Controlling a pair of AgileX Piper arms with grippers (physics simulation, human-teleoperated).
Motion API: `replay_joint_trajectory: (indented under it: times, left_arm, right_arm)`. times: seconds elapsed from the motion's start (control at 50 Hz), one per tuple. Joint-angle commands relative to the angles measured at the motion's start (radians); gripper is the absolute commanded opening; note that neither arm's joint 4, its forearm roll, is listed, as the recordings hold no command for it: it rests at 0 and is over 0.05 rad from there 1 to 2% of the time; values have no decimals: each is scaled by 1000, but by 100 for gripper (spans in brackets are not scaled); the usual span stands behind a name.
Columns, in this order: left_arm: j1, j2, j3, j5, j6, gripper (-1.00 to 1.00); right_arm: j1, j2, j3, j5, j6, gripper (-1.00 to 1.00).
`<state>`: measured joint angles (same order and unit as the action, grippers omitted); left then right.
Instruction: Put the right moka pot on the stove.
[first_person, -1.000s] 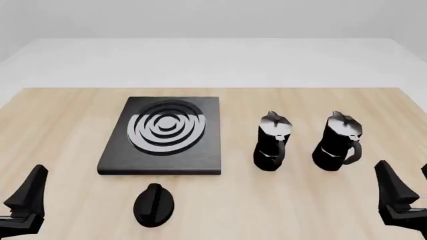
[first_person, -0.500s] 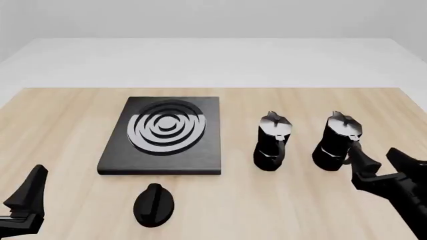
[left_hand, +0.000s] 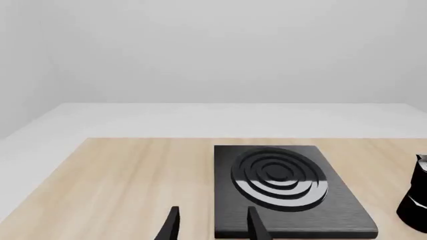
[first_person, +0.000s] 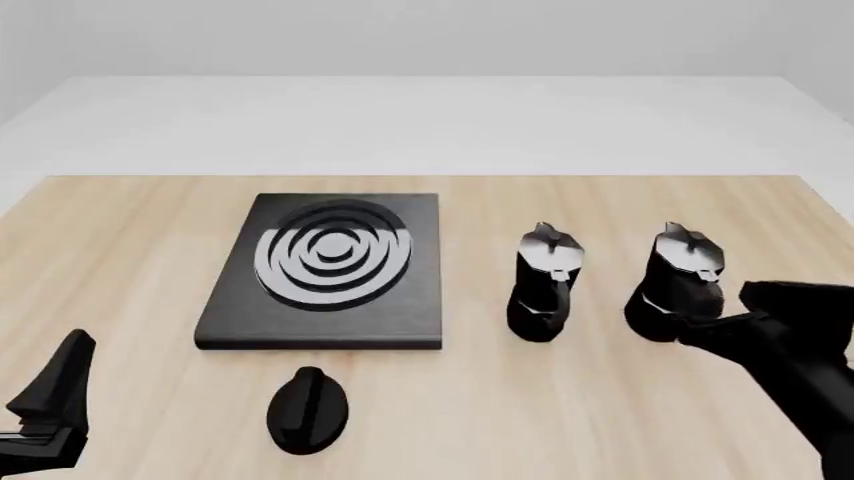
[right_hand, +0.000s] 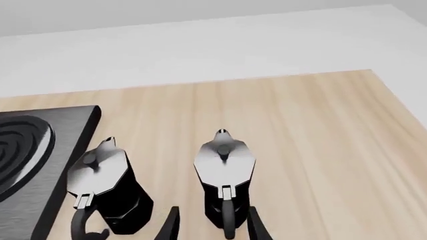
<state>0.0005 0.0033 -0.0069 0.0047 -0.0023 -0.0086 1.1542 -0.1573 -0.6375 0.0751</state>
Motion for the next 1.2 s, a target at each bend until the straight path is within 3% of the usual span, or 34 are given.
replay_joint_trajectory:
  times: [0.02,0.44,0.6,0.62,0.74,0.84,1.02,1.2]
  left_arm:
    - [0,1,1,-2,0,100]
    - [0,3,2,-5,0,100]
    - [0,5,3,-7,0,100]
    - [0,4,2,-6,0,100]
    - [0,6,3,-9,0,100]
    - [0,6,3,-9,0,100]
    - [0,5,3,-8,0,100]
    - [0,5,3,-8,0,100]
  right_arm:
    - [13,155,-44,-52,-12,100]
    - [4,334,-105,-63,-42,100]
    - [8,361,-107,-85,-19,100]
    - [24,352,-96,-94,4,-100]
    - [55,299,-81,-86,5,-100]
    - [74,246,-88,-40,-26,-100]
    - [100,93,-137,122,-104,-100]
    - [114,-36,-184,256,-136,-100]
